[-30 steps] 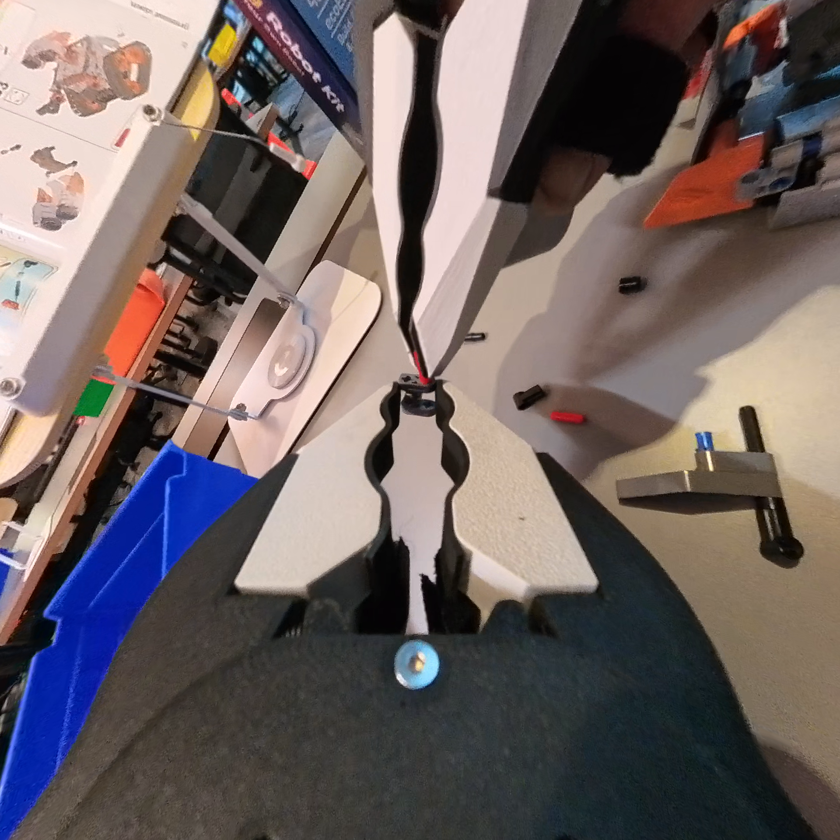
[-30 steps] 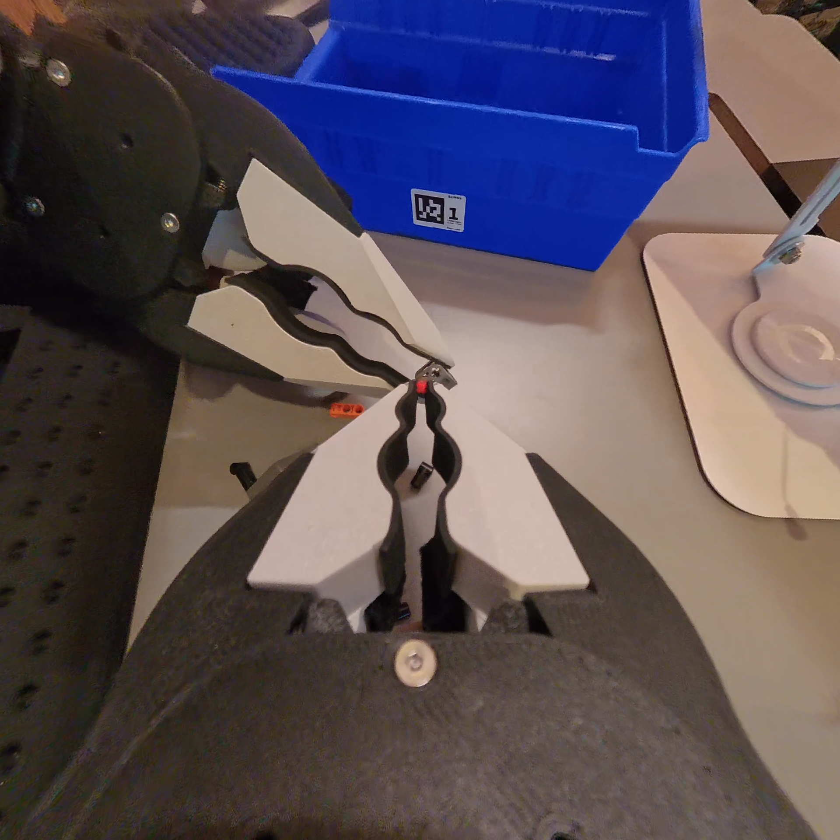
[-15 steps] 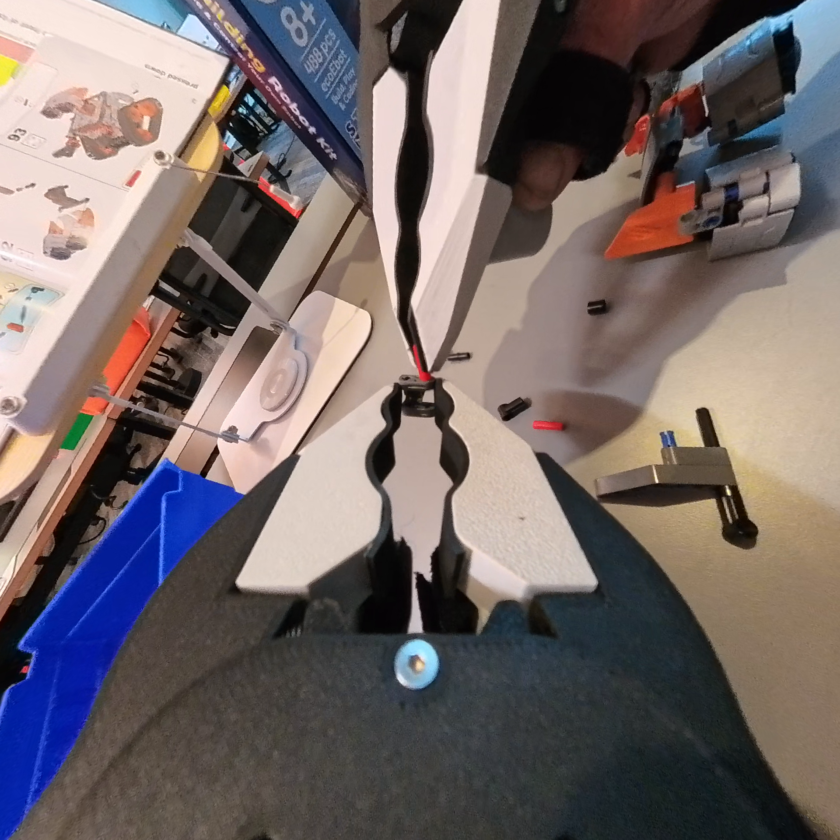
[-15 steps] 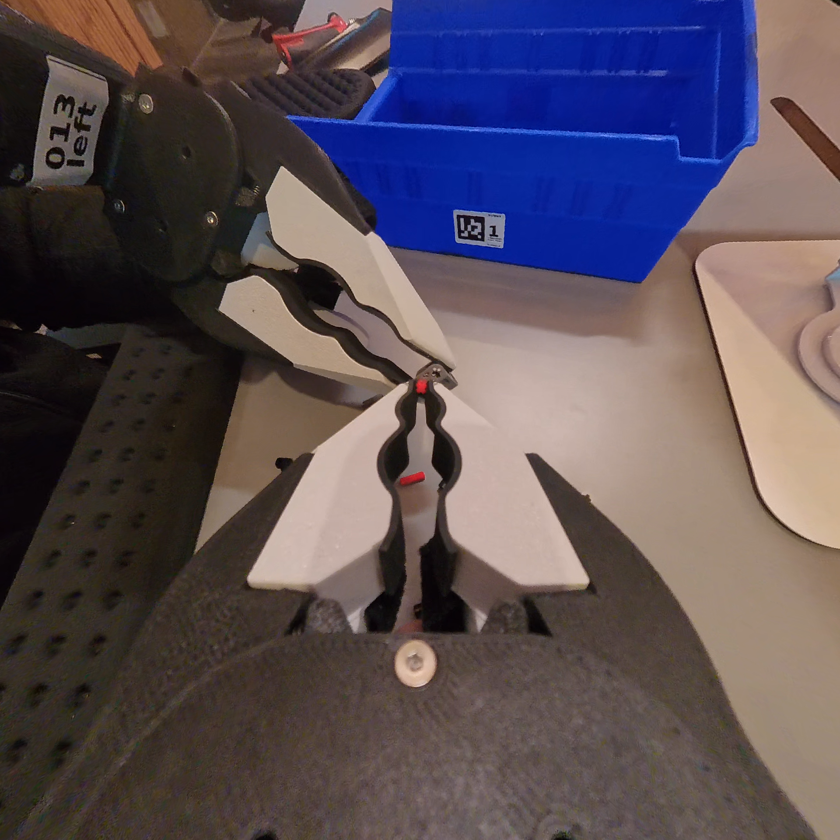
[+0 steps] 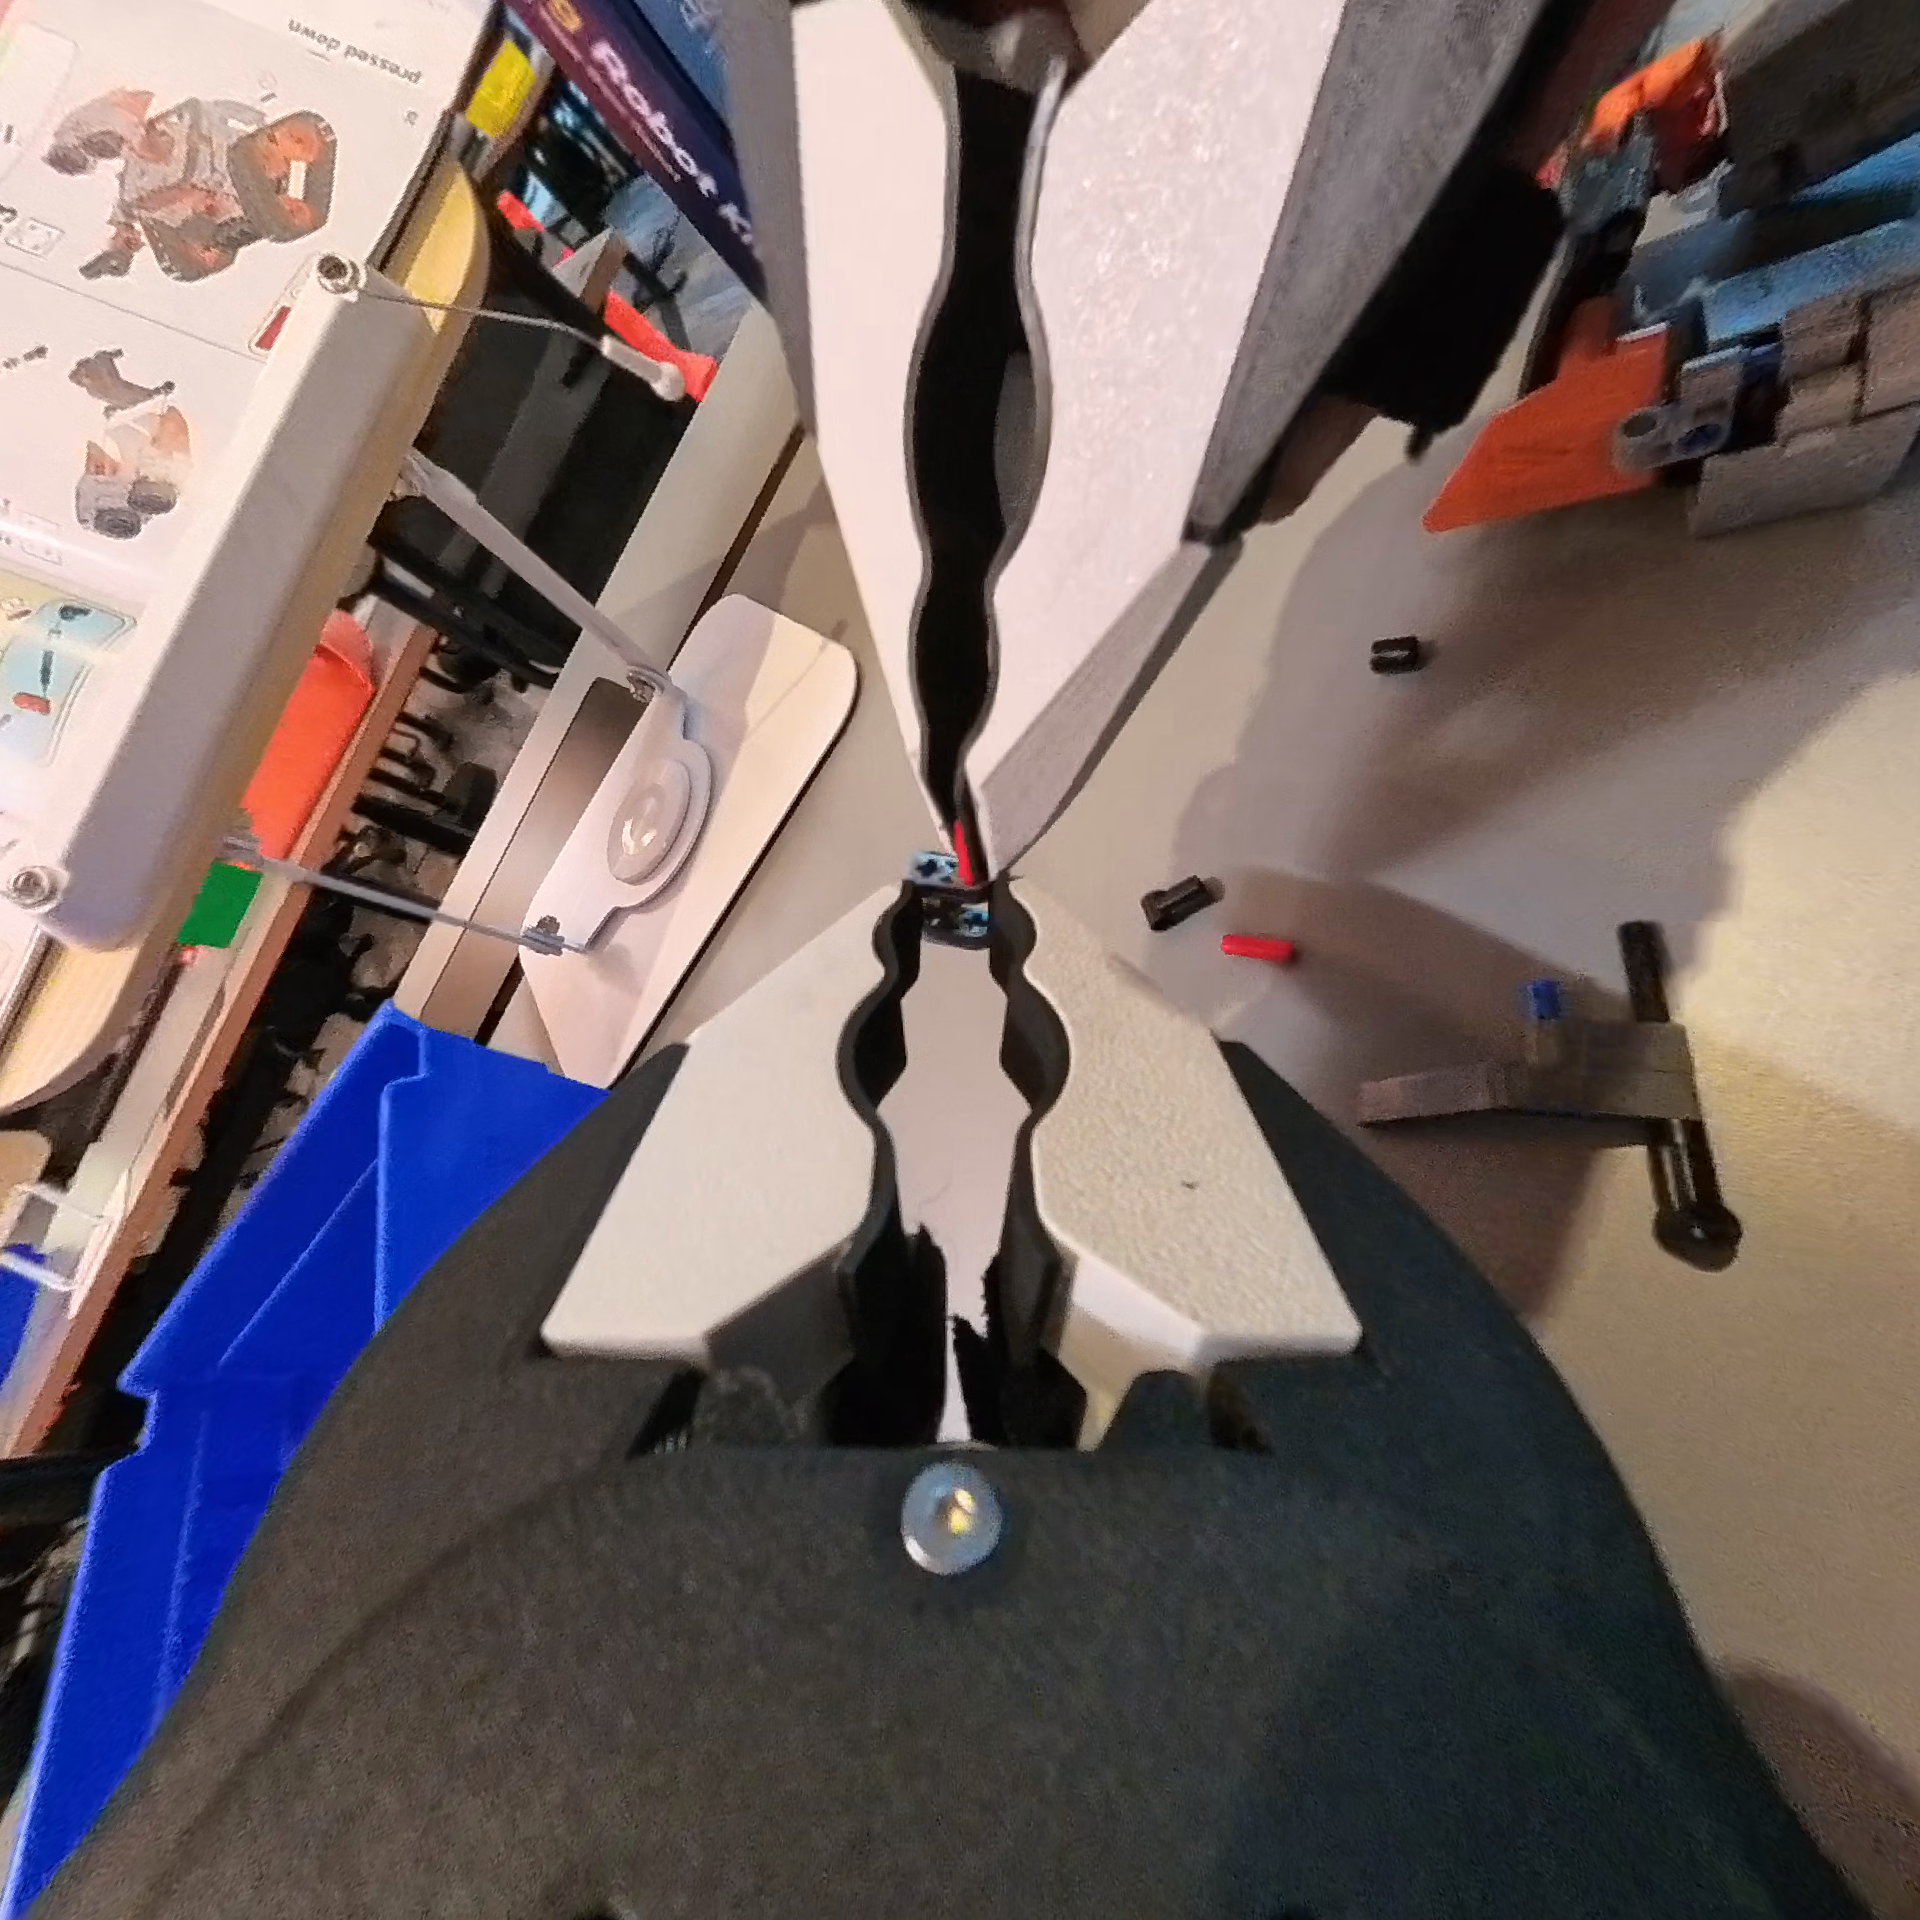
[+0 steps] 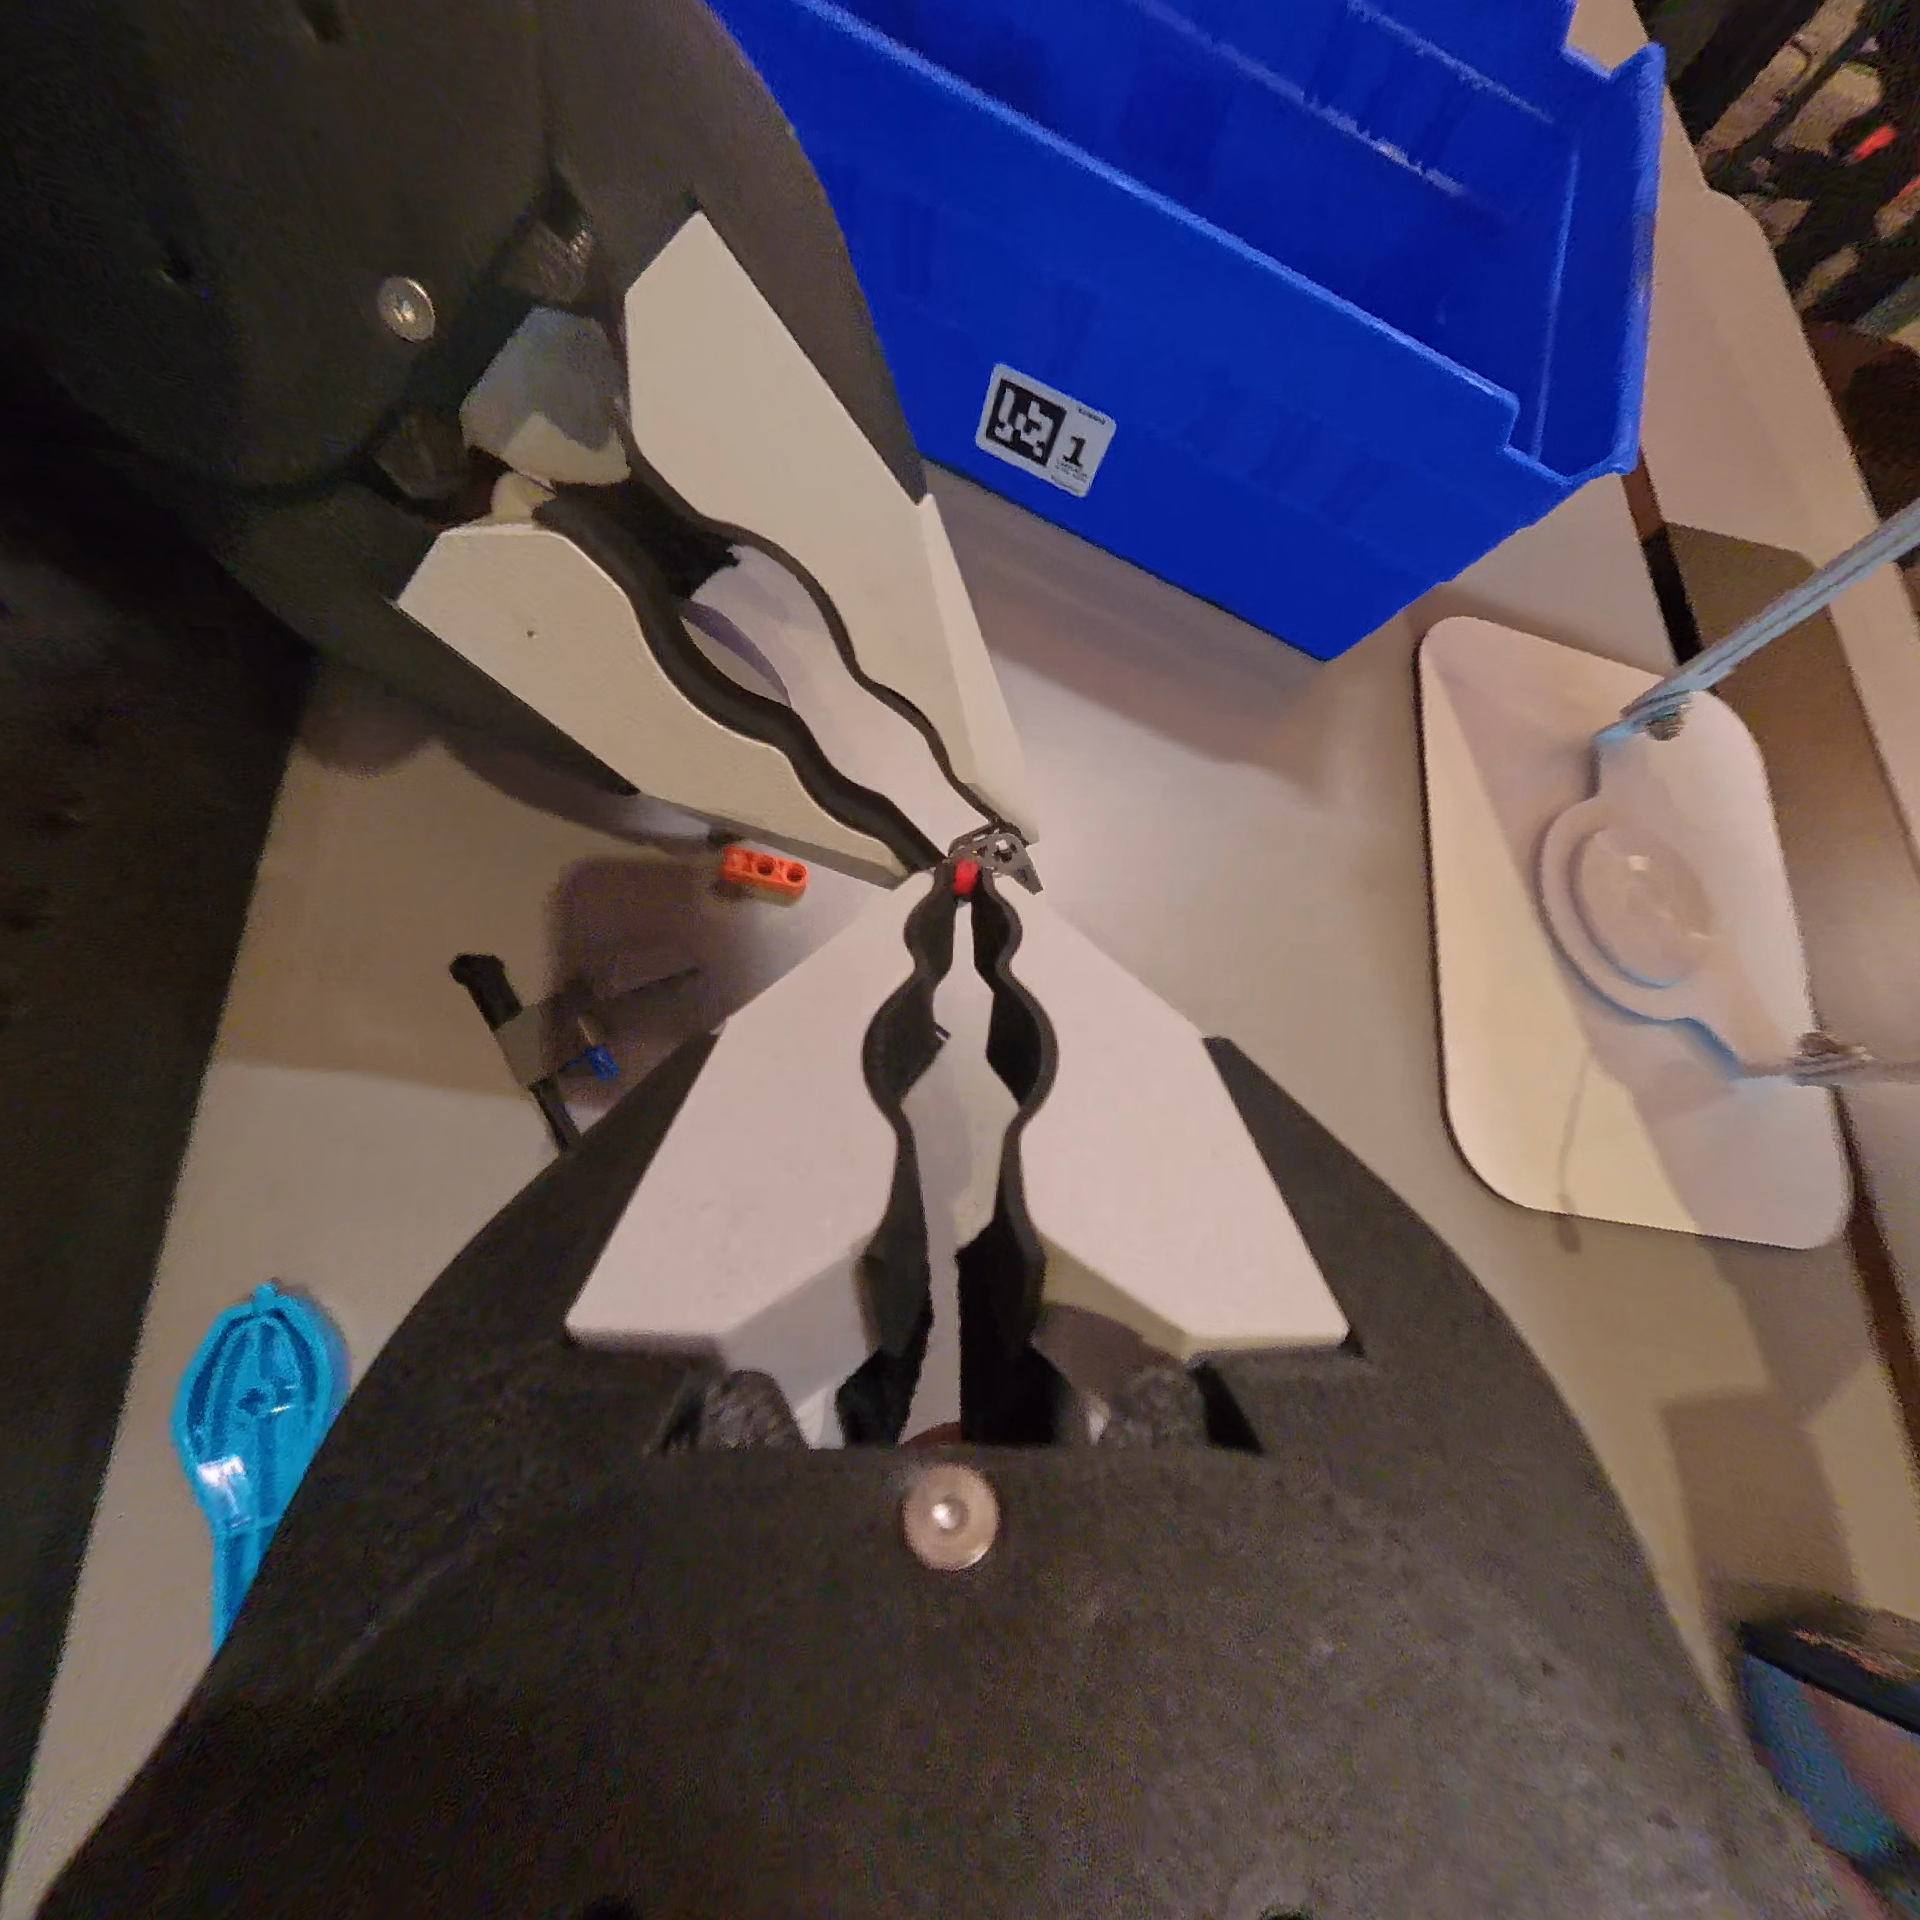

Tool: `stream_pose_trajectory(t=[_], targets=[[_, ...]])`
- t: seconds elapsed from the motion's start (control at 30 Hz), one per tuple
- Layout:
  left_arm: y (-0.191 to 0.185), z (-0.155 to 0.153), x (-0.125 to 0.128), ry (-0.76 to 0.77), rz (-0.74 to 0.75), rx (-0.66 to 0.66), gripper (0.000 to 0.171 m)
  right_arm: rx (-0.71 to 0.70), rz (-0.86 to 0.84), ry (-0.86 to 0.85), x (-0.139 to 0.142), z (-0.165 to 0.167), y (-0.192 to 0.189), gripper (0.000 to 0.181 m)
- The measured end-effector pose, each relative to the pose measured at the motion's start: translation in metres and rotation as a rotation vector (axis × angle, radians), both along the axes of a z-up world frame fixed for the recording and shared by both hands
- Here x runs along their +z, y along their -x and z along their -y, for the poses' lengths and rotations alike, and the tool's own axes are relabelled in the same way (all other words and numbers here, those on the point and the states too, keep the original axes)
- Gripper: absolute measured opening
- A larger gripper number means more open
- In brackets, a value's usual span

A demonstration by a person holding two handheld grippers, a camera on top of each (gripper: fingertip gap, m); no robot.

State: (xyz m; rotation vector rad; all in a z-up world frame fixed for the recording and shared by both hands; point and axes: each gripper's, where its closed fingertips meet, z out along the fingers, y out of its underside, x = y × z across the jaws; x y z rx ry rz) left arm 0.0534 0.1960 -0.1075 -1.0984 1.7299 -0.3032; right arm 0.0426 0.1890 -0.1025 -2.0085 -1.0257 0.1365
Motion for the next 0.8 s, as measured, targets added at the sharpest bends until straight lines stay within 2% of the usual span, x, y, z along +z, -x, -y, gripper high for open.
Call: stream_pose_trajectory(t=[0.13,0.23,0.67,0.8], targets=[[-0.001,-0.003,-0.012,-0.037,-0.055,0.014,0.009,-0.024,0.103,-0.001,-0.012,-0.003,-0.002,0.001],[-0.002,-0.004,-0.024,-0.009,-0.106,0.01,0.01,-0.029,0.071,0.042,-0.021,-0.003,-0.004,0.001],[-0.004,0.0,-0.015,0.187,-0.036,-0.025,0.011,-0.016,-0.065,0.044,-0.008,-0.004,-0.005,0.003],[-0.005,0.001,-0.016,0.221,-0.04,-0.032,0.011,-0.006,-0.075,0.042,-0.004,-0.003,-0.005,0.008]])
